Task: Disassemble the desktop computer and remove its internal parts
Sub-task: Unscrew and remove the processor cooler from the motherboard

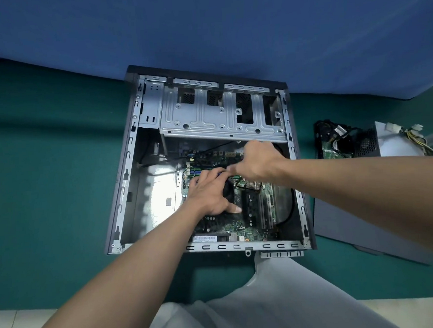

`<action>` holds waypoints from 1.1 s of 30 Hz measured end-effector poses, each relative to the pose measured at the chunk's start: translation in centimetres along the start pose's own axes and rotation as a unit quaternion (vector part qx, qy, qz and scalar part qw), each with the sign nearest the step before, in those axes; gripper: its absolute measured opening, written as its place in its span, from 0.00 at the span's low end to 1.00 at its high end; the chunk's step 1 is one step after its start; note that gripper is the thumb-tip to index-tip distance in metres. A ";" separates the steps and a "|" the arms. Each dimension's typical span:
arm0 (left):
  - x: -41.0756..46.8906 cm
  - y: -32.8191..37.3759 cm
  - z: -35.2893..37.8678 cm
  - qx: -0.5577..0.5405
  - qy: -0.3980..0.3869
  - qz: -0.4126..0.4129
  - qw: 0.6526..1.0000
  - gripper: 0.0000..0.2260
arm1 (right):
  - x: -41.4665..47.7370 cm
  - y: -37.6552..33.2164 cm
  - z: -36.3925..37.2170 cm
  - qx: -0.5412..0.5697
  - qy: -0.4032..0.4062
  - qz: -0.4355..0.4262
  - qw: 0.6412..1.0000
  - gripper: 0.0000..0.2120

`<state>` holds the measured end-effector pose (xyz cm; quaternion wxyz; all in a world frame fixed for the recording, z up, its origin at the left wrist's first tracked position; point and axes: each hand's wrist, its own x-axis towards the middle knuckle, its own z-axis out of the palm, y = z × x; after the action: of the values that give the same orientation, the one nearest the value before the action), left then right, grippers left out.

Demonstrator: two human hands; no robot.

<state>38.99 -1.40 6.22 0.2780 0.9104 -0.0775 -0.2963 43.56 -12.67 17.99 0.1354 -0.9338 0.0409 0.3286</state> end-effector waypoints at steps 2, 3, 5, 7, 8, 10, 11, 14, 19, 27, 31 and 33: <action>0.0 0.0 0.0 -0.001 0.003 0.001 1.000 0.45 | 0.2 0.1 -0.5 0.218 -0.104 0.131 0.962 0.05; 0.0 0.0 0.0 -0.001 0.004 0.001 1.000 0.45 | 0.1 0.3 -0.7 0.229 -0.149 0.166 0.947 0.07; 0.0 0.0 0.0 0.000 0.003 0.001 1.000 0.45 | -0.1 0.2 -0.9 0.131 -0.162 0.169 0.963 0.13; 0.0 0.1 0.0 0.003 0.002 -0.001 1.000 0.45 | -0.1 -0.1 -0.7 -0.031 -0.099 0.081 0.991 0.07; 0.0 0.1 0.0 0.004 0.002 -0.001 1.000 0.45 | -0.3 -0.2 -0.6 -0.128 -0.067 0.016 0.989 0.07; 0.1 0.1 0.1 0.007 0.002 -0.003 1.000 0.46 | -0.9 0.1 -0.4 -0.345 -0.020 -0.135 0.929 0.12; 0.1 0.1 0.2 0.009 0.002 -0.004 1.000 0.46 | -1.2 0.5 -0.4 -0.448 0.011 -0.221 0.867 0.15; 0.2 0.1 0.2 0.011 0.001 -0.005 1.000 0.46 | -1.3 1.8 -0.3 -0.606 0.042 -0.381 0.697 0.15; 0.1 0.0 0.1 0.001 0.007 0.000 1.000 0.45 | -0.8 1.6 -0.4 -0.350 0.027 -0.240 0.905 0.14; 0.1 -0.1 0.1 0.006 0.006 0.003 1.000 0.46 | 0.2 0.3 -0.5 0.119 -0.176 0.195 0.957 0.09; 0.1 0.0 0.2 0.008 0.005 0.000 1.000 0.46 | -0.3 -0.5 -0.2 -0.255 -0.068 -0.055 0.963 0.07; 0.2 0.0 0.2 0.012 0.006 -0.002 1.000 0.45 | -0.8 -0.2 -0.8 -0.432 -0.035 -0.175 0.884 0.10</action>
<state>39.02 -1.56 6.06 0.2671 0.9155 -0.0778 -0.2905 43.46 -12.76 19.15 -0.2249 -0.8795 -0.2743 0.3173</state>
